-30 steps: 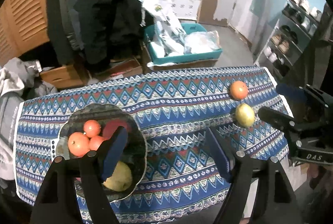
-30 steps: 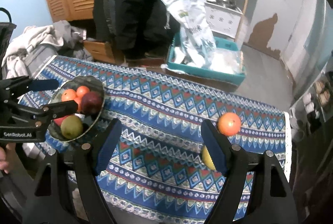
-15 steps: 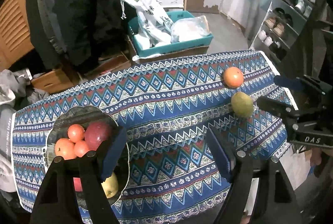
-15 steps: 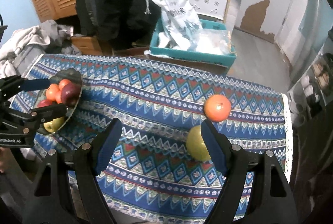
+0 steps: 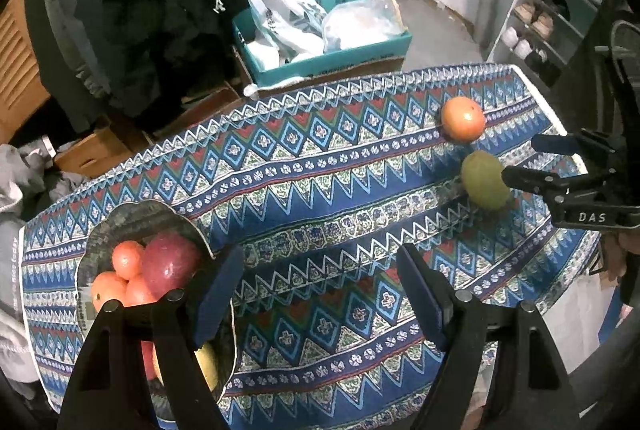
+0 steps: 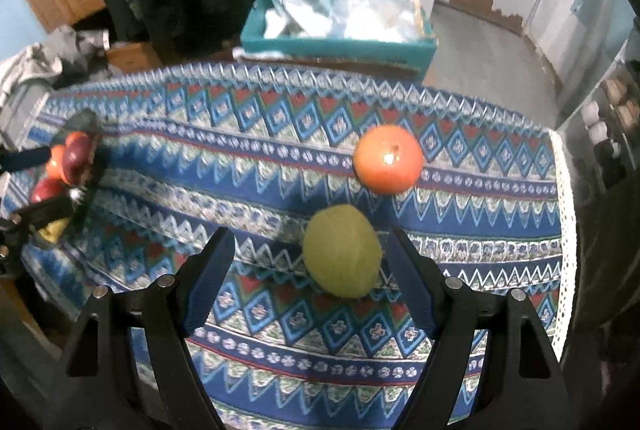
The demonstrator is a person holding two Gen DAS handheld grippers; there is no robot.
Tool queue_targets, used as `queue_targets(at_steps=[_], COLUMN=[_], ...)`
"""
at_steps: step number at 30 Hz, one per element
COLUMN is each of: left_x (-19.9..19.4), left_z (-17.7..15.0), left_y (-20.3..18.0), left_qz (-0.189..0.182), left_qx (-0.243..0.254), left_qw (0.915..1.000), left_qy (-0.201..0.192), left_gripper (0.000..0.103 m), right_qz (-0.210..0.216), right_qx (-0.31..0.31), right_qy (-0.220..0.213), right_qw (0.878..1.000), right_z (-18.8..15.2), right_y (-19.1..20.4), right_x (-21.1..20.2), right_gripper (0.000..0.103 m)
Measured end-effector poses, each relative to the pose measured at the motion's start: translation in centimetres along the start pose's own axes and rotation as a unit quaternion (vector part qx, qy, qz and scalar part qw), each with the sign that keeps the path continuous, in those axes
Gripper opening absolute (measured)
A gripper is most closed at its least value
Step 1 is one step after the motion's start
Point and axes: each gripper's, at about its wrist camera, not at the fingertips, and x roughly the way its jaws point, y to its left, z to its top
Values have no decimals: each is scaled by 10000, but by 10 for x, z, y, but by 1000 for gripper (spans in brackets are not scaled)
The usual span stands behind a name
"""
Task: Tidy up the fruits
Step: 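Reach the right tool around the green pear while the left tool approaches the orange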
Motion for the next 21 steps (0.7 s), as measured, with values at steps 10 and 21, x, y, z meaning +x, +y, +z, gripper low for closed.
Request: queue_targets(at_steps=[10, 21], left_x=[37, 59], left_z=[-3, -2], left_y=[-6, -10], left_qz=[-13, 19], left_qx=[29, 100], left_qw=[9993, 9990], left_qy=[374, 437], left_gripper=[80, 80], right_qz=[-42, 70], right_qx=[-57, 132], right_qy=[459, 510], right_qw=[9989, 9986], right_z=[-11, -12], right_y=[-15, -21], right_x=[53, 79], right_gripper=[78, 74])
